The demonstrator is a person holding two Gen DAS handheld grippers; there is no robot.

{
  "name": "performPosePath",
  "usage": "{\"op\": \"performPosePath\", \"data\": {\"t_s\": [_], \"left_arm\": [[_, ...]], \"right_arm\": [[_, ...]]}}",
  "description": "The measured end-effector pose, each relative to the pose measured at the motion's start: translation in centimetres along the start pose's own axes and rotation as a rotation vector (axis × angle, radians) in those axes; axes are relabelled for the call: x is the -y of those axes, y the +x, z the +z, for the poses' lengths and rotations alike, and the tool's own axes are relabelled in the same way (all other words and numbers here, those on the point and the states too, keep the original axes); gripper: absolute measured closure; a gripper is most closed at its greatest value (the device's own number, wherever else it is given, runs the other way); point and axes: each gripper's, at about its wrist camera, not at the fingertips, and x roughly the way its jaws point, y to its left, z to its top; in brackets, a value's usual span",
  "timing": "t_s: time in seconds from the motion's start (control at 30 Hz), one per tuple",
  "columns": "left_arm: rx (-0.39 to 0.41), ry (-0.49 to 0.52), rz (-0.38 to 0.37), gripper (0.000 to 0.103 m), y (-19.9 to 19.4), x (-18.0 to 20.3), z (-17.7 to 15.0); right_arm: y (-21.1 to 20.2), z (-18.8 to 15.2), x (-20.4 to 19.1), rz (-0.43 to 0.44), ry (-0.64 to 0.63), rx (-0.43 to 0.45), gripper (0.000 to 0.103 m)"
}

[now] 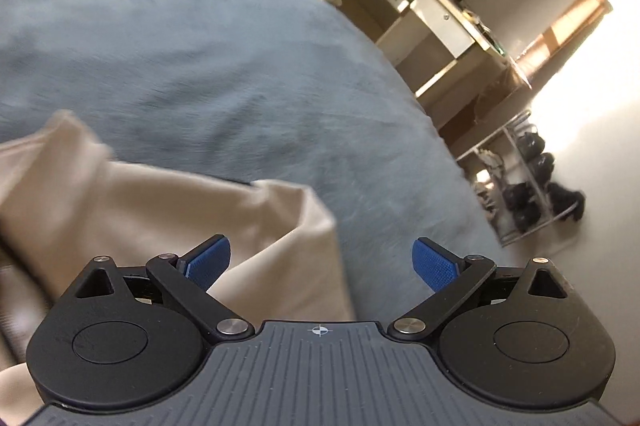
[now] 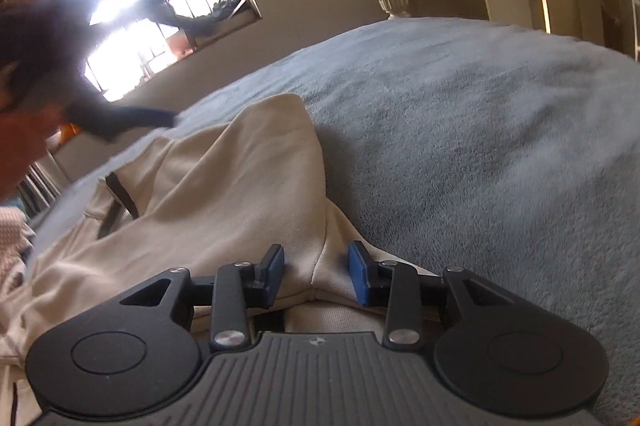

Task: Fold clothes

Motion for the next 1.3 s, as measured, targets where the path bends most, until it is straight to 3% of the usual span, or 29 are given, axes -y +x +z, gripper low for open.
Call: {"op": "performPosePath", "data": {"t_s": [0.2,0.5,0.53,0.57,0.6,0.7,0.87,1.0,1.13,1.2,1.3], "left_arm": [[-0.137,0.023,0.077,0.006,4.3,0.5,2.6],[-0.356,0.021,-0.018,0.006,7.0,-0.2,1.8],[-0.358,0.003,-0.034,0.007,7.2,-0.4,1.8],[-0.345,-0.02,-0.053,0.013,7.2,-0.6,1.8],[-0.333,-0.043,-0.072,0.028,7.3,-0.8,1.8],[-0.309,-0.063,-0.1,0.044,7.3,-1.0,1.6],[-0.261,-0.043,-0.102,0.06,6.5,-1.2,1.2],[-0.156,-0.065,-0.089,0.068,5.4,-1.8,2.1],[-0.162,-0.103,-0.082,0.066,5.6,-2.3,2.6],[-0.226,-0.091,-0.039,0.049,6.8,-1.8,2.7],[-0.277,-0.024,0.038,0.044,8.1,-0.4,2.7]], "right_arm": [[-0.1,-0.4,0.7,0.034,0.036,0.025,0.066],[-0.3,-0.6,1.6,0.07,0.08,0.042,0.066],[-0.3,-0.7,1.6,0.071,0.082,0.043,0.066],[-0.3,-0.7,1.6,0.073,0.084,0.044,0.066],[-0.3,-0.7,1.7,0.074,0.086,0.045,0.066],[-0.4,-0.8,1.8,0.078,0.092,0.049,0.066],[-0.3,-0.8,1.8,0.082,0.097,0.052,0.066],[-0.3,-0.9,1.8,0.083,0.1,0.054,0.066],[-0.3,-0.9,1.9,0.085,0.102,0.057,0.066],[-0.3,-1.0,1.9,0.086,0.103,0.059,0.066],[-0.3,-1.0,1.9,0.089,0.107,0.061,0.066]]}}
